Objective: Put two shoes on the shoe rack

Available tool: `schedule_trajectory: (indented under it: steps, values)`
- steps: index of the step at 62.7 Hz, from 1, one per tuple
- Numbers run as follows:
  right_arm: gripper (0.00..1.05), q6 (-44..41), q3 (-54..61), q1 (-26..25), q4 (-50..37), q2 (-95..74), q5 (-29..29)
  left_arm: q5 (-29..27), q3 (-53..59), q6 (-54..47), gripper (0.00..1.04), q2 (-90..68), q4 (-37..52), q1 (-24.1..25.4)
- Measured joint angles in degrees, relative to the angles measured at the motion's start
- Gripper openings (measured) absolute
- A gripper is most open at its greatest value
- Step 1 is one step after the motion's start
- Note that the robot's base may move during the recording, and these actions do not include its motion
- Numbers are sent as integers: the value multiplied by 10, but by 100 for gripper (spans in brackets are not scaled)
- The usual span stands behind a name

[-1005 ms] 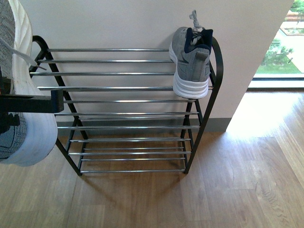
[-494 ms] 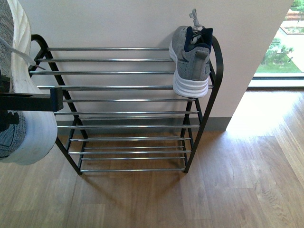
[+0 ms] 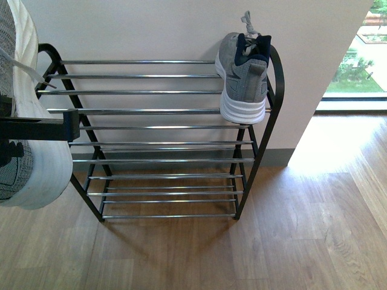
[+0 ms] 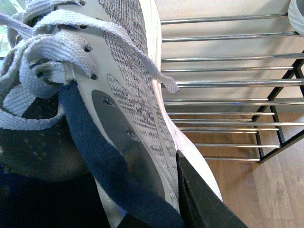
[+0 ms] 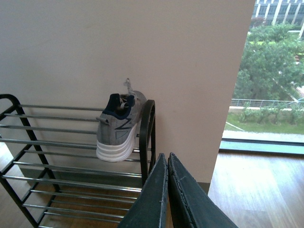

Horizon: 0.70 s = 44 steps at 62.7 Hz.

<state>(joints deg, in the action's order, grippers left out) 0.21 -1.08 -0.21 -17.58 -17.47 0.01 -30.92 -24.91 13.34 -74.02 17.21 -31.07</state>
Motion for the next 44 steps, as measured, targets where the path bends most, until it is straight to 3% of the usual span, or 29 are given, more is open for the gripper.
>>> schedule_trajectory:
  steps: [29, 35, 44]
  values:
    - [2, 0, 0, 0, 74, 74, 0, 0, 0, 0, 2, 0, 0, 0]
    - [2, 0, 0, 0, 158, 138, 0, 0, 0, 0, 2, 0, 0, 0]
    - [2, 0, 0, 0, 174, 170, 0, -1, 0, 0, 2, 0, 0, 0]
